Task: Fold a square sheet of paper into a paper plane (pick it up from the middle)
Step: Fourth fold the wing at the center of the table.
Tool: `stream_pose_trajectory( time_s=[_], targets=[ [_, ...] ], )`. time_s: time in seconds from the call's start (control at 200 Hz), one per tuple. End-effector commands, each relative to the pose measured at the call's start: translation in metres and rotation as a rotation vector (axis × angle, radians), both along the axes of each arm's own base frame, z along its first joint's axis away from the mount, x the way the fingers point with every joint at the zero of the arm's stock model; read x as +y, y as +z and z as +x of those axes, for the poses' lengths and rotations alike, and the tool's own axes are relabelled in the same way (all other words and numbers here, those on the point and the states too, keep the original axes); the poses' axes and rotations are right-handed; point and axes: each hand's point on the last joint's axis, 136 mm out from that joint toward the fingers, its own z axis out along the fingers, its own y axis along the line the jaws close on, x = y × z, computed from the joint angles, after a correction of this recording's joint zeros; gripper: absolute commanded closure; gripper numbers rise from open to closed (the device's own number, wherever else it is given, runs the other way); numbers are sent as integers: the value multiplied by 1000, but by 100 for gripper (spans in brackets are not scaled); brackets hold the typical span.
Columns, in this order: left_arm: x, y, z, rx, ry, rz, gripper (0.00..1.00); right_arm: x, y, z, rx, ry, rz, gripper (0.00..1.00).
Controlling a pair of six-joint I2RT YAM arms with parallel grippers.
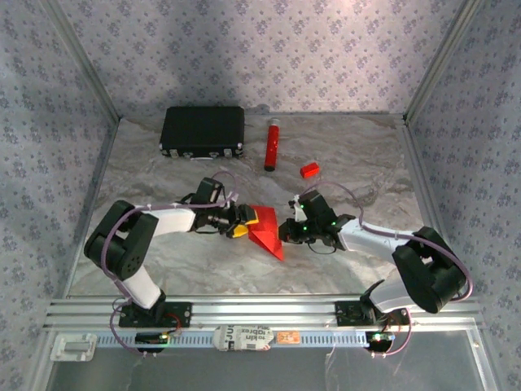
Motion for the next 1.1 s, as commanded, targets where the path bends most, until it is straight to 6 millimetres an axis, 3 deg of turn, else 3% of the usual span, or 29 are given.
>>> stream_pose_trajectory(
  time_s=[0.0, 0.17, 0.325, 0.505, 0.615, 0.804, 0.954, 1.094],
  targets=[
    [-11, 16, 12, -28, -23, -64, 45, 0, 5, -2, -16, 21, 19, 96],
    [-16, 11, 17, -7, -27, -78, 56, -2, 3, -2, -17, 17, 17, 96],
    [-18, 10, 19, -1, -22, -82, 76, -5, 1, -2, -13, 8, 5, 93],
    [-15, 12, 21, -10, 9, -78, 95, -19, 7, 1, -58, -47, -62, 76],
    [-8, 10, 23, -32, 47, -43, 98, -30, 14, 0, -117, -74, -126, 65],
    [2, 12, 28, -75, 121, 9, 100, -37, 28, 0, -267, -102, -205, 60],
    [8, 14, 27, -103, 164, 66, 100, -27, 36, -3, -512, -45, -324, 59],
    [-2, 13, 23, -105, 144, 58, 97, -12, 40, -12, -679, 42, -368, 58]
  ],
)
